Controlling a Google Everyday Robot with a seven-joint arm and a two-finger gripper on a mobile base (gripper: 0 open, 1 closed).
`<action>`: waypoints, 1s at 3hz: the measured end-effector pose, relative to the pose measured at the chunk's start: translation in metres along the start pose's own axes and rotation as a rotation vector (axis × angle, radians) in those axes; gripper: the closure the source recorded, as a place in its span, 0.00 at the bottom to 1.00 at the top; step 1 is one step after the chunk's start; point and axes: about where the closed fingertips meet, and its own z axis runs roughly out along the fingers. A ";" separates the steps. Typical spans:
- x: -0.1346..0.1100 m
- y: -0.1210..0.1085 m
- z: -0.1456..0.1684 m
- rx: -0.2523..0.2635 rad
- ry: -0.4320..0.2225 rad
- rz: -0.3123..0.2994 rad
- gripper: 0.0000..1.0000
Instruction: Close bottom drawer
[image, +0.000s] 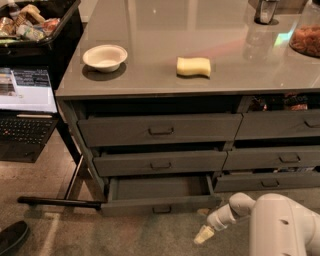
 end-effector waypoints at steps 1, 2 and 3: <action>-0.020 -0.039 0.002 0.013 -0.018 -0.028 0.41; -0.044 -0.070 0.001 0.041 -0.039 -0.055 0.64; -0.063 -0.089 -0.005 0.081 -0.059 -0.063 0.63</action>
Offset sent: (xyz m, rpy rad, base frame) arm 0.1322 0.0186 0.0272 0.0295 -0.1383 0.0024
